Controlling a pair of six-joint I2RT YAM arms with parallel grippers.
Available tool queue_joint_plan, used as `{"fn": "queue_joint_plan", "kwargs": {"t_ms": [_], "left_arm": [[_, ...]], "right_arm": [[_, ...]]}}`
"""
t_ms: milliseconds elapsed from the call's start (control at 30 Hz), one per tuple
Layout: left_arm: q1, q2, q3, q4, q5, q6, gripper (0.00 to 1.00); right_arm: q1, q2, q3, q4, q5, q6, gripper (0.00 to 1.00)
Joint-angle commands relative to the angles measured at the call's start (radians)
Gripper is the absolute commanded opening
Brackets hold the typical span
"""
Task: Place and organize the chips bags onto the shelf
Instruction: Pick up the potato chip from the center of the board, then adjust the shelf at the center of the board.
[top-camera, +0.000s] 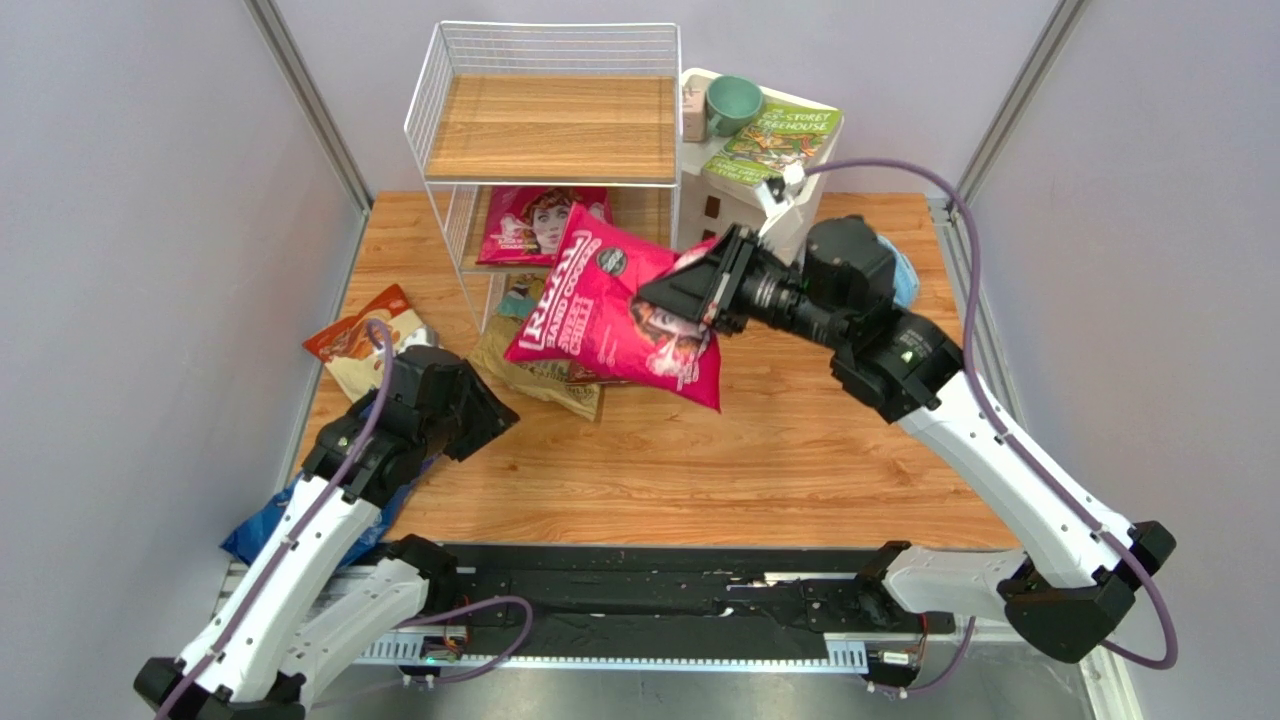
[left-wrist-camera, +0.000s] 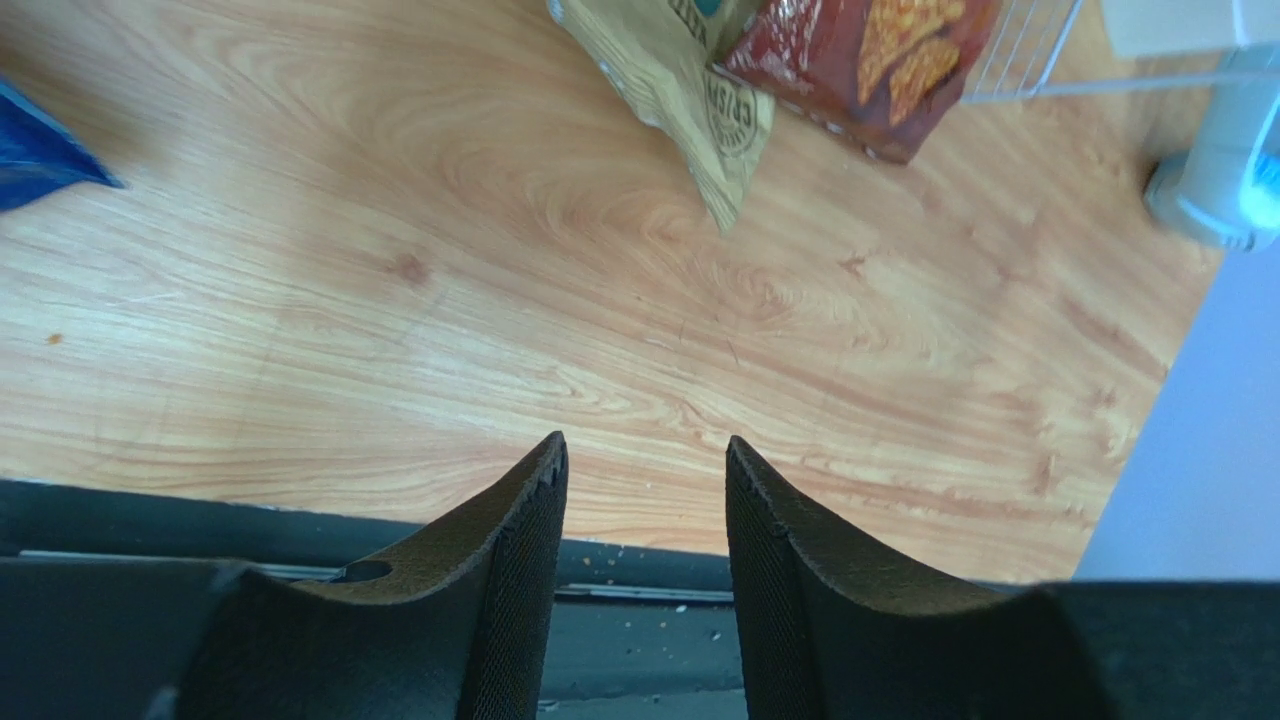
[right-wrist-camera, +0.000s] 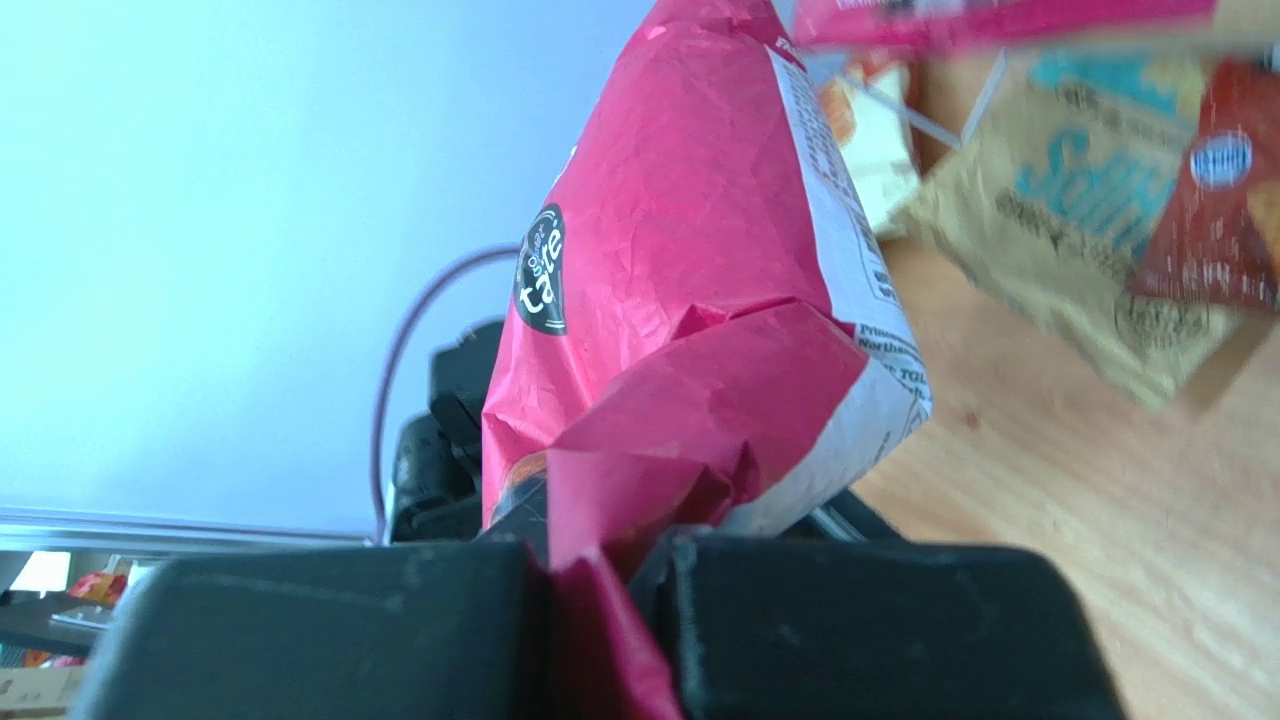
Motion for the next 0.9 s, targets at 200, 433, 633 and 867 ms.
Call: {"fn": "queue_joint_plan", "kwargs": {"t_ms": [200, 433, 633, 867], "left_arm": [[0.070, -0.056, 0.074, -0.132, -0.036, 0.054, 0.49], [0.076, -0.051, 0.106, -0.168, -0.060, 0.067, 0.48], [0.078, -0.076, 0.103, -0.196, -0.072, 0.066, 0.48], [0.078, -0.091, 0.100, -0.218, -0.074, 0.072, 0.48]], "right_arm": [[-0.086, 0.178, 0.261, 0.321, -0.058, 0.053, 0.00], [-0.077, 0.347, 0.352, 0.541, 0.112, 0.168, 0.00], [-0.057, 0.503, 0.491, 0.641, 0.295, 0.205, 0.00], [-0.011, 0.680, 0.749, 0.627, 0.497, 0.168, 0.00]]}}
